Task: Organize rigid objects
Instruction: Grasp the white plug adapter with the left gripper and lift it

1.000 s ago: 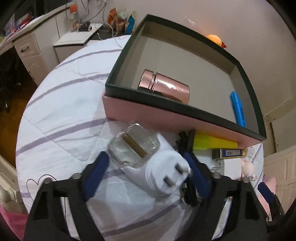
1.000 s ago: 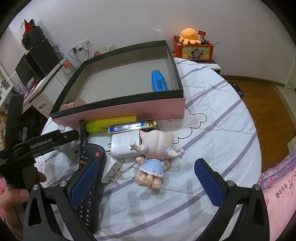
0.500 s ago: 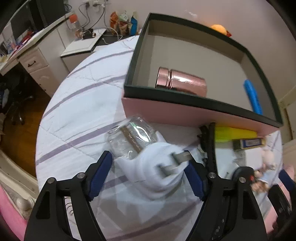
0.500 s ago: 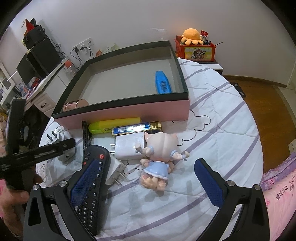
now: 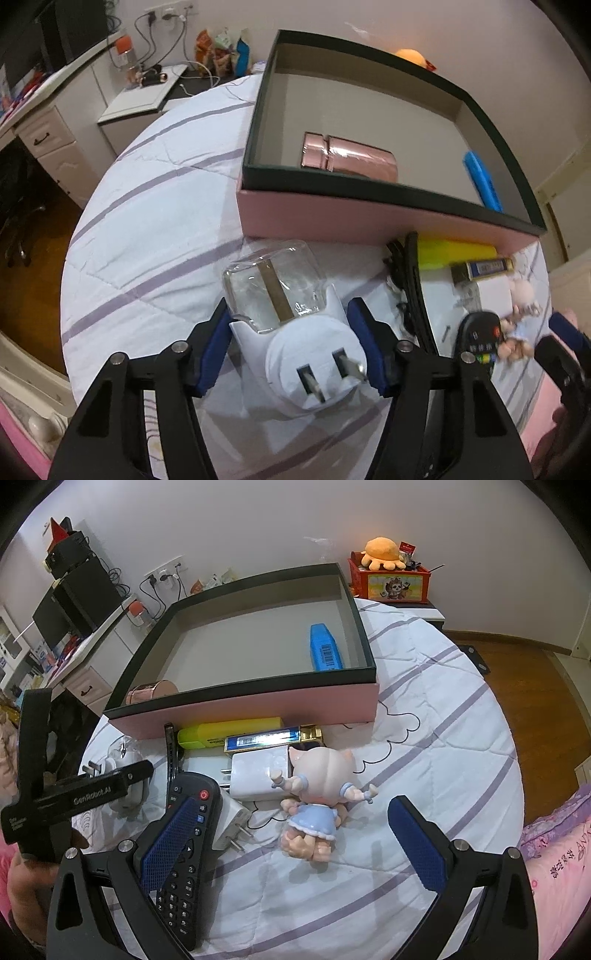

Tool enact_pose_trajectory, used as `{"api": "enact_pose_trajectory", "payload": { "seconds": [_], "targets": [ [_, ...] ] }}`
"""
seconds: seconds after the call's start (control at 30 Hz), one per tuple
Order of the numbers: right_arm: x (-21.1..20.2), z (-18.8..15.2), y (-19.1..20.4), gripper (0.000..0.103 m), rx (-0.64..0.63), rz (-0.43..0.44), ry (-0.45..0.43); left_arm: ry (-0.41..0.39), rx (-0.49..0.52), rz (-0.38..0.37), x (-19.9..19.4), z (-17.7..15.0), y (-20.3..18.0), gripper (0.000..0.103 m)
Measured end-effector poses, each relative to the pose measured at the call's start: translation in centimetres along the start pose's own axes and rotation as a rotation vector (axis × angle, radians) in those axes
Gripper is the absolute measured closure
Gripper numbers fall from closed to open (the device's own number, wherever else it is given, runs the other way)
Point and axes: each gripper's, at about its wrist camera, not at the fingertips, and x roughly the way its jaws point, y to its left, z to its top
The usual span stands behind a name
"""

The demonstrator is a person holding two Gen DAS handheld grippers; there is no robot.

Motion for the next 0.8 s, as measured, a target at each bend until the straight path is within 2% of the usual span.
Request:
{"api": "enact_pose_trajectory", "payload": {
  "seconds": [0.2, 0.27, 0.33, 0.4, 0.5, 0.57, 0.6, 0.67, 0.8],
  "targets": [
    [0.0, 0.0, 0.1, 0.0, 0.001, 0.0, -0.001, 0.003, 0.024, -0.028, -0.5, -0.5, -0.9, 0.043],
    [-0.1, -0.1, 0.2, 0.0, -0.001, -0.001, -0.001, 0.011, 0.039, -0.001, -0.3, -0.6, -1.1, 0.043],
    [-0.1, -0.1, 0.1, 0.0, 0.0, -0.004, -0.002, 0.03, 0.026, 0.038, 0.0, -0.9, -0.9, 0.038],
    [-0.2, -0.2, 0.0, 0.0, 0.006, -0.005, -0.001, 0.046, 0.008, 0.078, -0.1, -1.3, -0.8, 0.015],
    [-0.2, -0.2, -0.3, 0.0, 0.014, -0.006, -0.002, 0.043, -0.035, 0.086, -0.2, -1.5, -0.8, 0.013],
    [-0.1, -0.2, -0.3, 0.0, 0.013, -0.003, 0.0, 0.035, -0.07, 0.068, -0.1, -1.6, -0.9, 0.018],
    [-0.1, -0.2, -0.2, 0.0, 0.01, -0.003, 0.001, 0.028, -0.077, 0.069, -0.1, -1.6, -1.0, 0.032],
    [-0.1, -0.3, -0.1, 0.0, 0.005, 0.002, 0.003, 0.019, -0.091, 0.081, -0.2, -1.8, -1.2, 0.044],
    [-0.3, -0.3, -0.2, 0.0, 0.007, 0.004, -0.003, 0.014, -0.098, 0.044, -0.5, -2.1, -1.0, 0.045]
  ]
}}
